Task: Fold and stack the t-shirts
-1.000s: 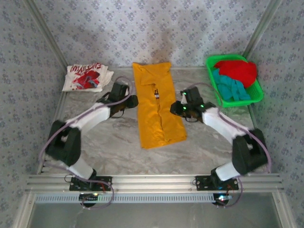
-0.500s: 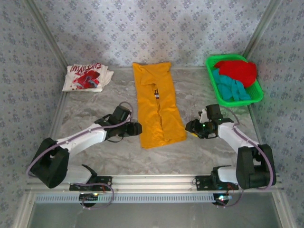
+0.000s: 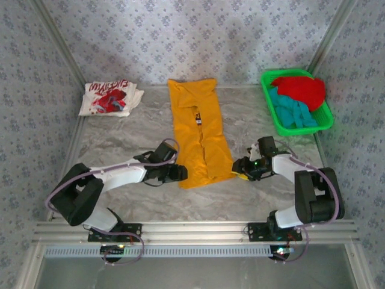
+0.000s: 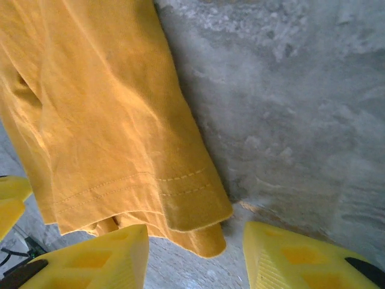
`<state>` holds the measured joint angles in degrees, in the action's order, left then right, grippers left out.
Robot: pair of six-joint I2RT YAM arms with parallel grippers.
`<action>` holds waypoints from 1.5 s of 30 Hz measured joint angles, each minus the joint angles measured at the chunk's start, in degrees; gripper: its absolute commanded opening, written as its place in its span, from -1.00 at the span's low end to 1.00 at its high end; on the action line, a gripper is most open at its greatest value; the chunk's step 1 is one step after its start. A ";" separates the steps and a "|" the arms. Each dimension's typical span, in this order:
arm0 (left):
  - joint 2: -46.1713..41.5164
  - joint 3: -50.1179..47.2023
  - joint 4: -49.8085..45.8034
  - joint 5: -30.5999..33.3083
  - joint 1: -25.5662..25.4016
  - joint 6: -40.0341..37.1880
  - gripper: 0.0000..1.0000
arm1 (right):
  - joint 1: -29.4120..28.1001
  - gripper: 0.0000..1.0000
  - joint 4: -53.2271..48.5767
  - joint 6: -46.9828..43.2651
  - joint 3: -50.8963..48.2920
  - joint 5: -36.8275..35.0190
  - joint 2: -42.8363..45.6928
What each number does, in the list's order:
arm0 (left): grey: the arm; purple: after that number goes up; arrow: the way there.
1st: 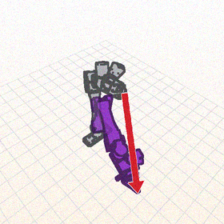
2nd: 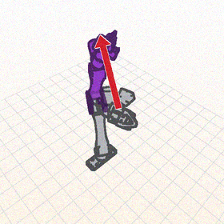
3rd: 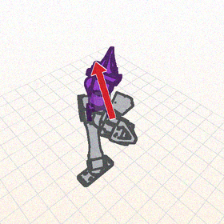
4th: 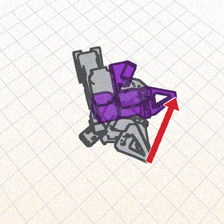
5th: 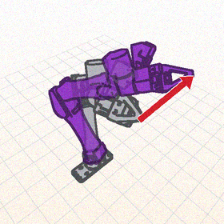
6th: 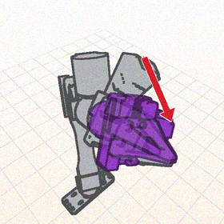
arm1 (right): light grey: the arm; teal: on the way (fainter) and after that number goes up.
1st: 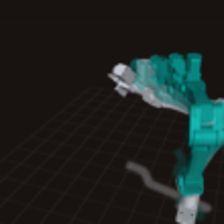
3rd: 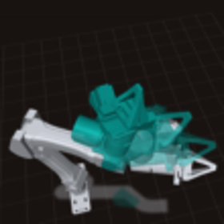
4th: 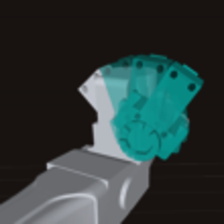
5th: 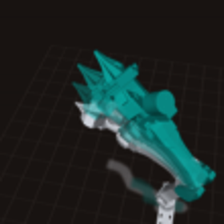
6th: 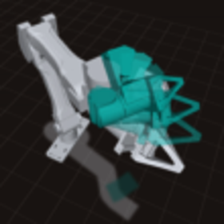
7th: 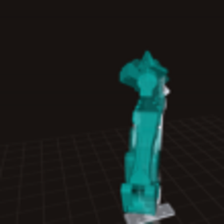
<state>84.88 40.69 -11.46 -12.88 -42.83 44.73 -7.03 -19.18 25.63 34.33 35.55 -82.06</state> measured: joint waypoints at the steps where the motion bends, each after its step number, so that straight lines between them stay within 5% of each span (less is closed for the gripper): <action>1: 0.28 0.00 0.11 0.02 -0.04 0.09 0.07 | -0.24 -0.05 0.55 0.02 -0.02 0.24 -0.07; 22: 0.33 -3.04 4.59 0.85 0.02 5.31 0.00 | -4.90 -0.51 6.14 3.82 -1.95 -2.16 -0.50; 38: 1.22 -1.46 2.49 -1.36 -6.69 7.04 -0.10 | -5.40 -0.54 7.17 5.05 -2.05 -3.43 -0.59; 40: 1.86 -1.25 2.49 -1.29 -6.69 7.52 -0.30 | -5.51 -0.54 7.26 5.07 -2.05 -3.45 -0.59; 45: 2.67 -0.98 1.99 -0.63 -6.58 7.56 -0.42 | -5.51 -0.44 7.56 5.40 -2.21 -3.45 -0.59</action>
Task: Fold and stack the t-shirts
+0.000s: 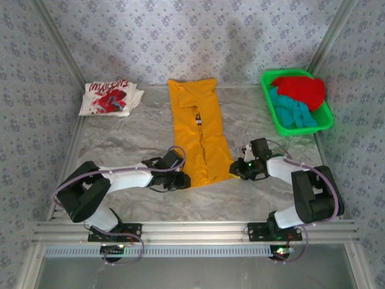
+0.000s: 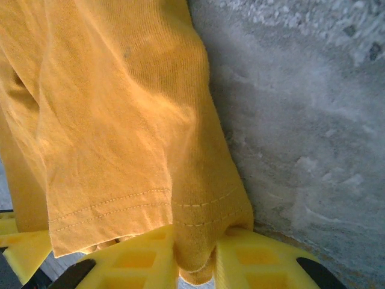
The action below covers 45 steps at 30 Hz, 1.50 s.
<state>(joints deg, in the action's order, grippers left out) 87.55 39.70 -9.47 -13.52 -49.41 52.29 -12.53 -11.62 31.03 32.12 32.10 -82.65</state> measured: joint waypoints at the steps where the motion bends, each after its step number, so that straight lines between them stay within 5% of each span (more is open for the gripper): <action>1: 0.00 0.02 -0.31 0.24 0.02 0.00 -0.49 | 0.00 -0.39 0.04 0.13 0.00 0.04 0.02; 6: 0.55 0.79 -1.51 1.97 0.00 0.04 -1.00 | -0.24 -0.10 -1.46 0.28 -0.11 -0.66 3.43; 12: 0.72 1.36 -2.12 3.91 0.07 -0.15 -1.00 | 1.16 0.01 -3.65 0.02 -0.07 -1.62 11.52; 24: -2.08 -1.18 -2.36 5.90 1.42 -0.09 -1.00 | -0.98 0.04 -3.41 0.72 1.11 0.50 1.86; 29: -2.34 -1.68 -1.64 5.92 1.42 -0.09 -1.00 | -3.39 -0.13 -1.38 2.38 1.51 0.63 -0.07; 39: -3.61 -2.36 -2.45 7.45 1.53 -0.07 -1.00 | -6.16 -0.99 -0.11 5.40 1.95 -1.64 -0.50; 45: -8.33 -3.89 -4.70 9.51 1.79 -0.13 -1.00 | -7.39 -1.00 -1.03 5.51 1.90 -1.92 3.54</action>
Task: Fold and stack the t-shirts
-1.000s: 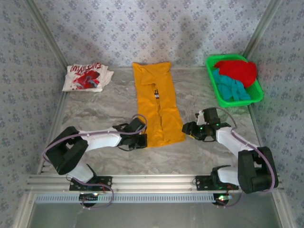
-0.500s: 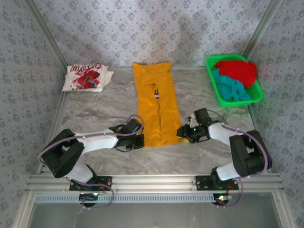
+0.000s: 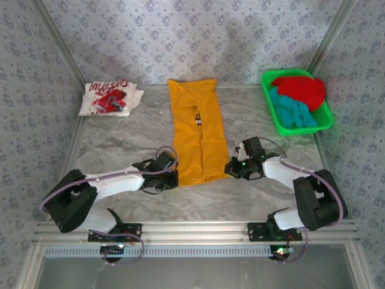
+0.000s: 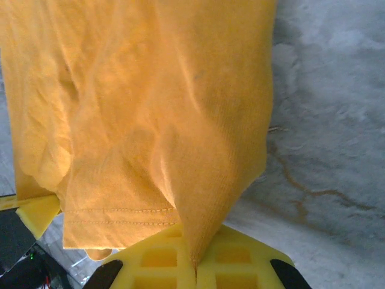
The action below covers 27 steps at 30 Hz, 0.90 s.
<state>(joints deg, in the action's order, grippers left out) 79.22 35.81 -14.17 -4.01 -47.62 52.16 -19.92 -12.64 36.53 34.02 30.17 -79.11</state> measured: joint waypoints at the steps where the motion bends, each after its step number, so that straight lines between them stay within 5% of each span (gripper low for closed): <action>1: -0.87 -0.33 -0.04 0.07 0.00 0.00 -1.00 | -0.59 -1.00 0.00 0.00 -0.17 -0.07 0.57; 9: -9.97 -5.68 -4.20 1.11 -6.21 1.53 -1.00 | -12.33 -1.00 -5.20 5.31 -9.60 -3.96 13.99; 15: -19.39 -5.77 -8.96 3.41 -9.57 3.52 -1.00 | -15.87 -1.00 -11.21 10.75 -10.12 -8.35 28.11; 20: -23.39 -4.42 -11.87 6.23 -8.57 2.69 -1.00 | -15.96 -1.00 -14.60 11.39 -6.40 -10.32 25.42; 27: -21.92 4.59 -12.90 6.43 -0.55 -2.82 -1.00 | -13.66 -1.00 -16.04 5.88 7.30 -12.44 16.92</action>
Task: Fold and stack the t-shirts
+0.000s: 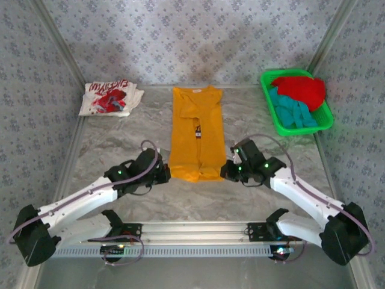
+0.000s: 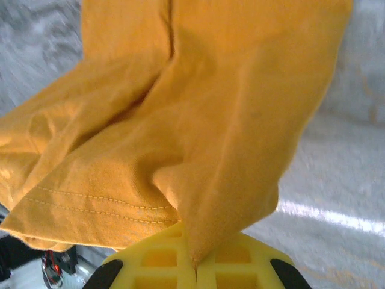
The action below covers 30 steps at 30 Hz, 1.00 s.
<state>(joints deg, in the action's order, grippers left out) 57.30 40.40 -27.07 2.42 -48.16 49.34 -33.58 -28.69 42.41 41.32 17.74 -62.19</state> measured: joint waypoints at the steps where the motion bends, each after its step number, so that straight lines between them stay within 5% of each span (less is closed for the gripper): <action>1: 0.66 1.38 -0.04 -0.02 0.76 -0.98 -1.00 | 0.66 -1.00 0.09 -0.90 1.40 -0.17 -0.96; 19: 13.29 9.70 1.57 -7.56 12.24 -10.58 -1.00 | 9.70 -1.00 0.20 -8.37 11.13 2.60 -13.16; 30: 18.73 10.56 4.61 -9.97 14.73 -12.46 -1.00 | 12.26 -1.00 1.97 -10.40 12.79 3.78 -17.46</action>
<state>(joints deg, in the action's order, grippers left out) 76.03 50.96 -22.46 -7.55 -33.43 36.88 -21.32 -26.72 32.01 54.11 21.52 -79.66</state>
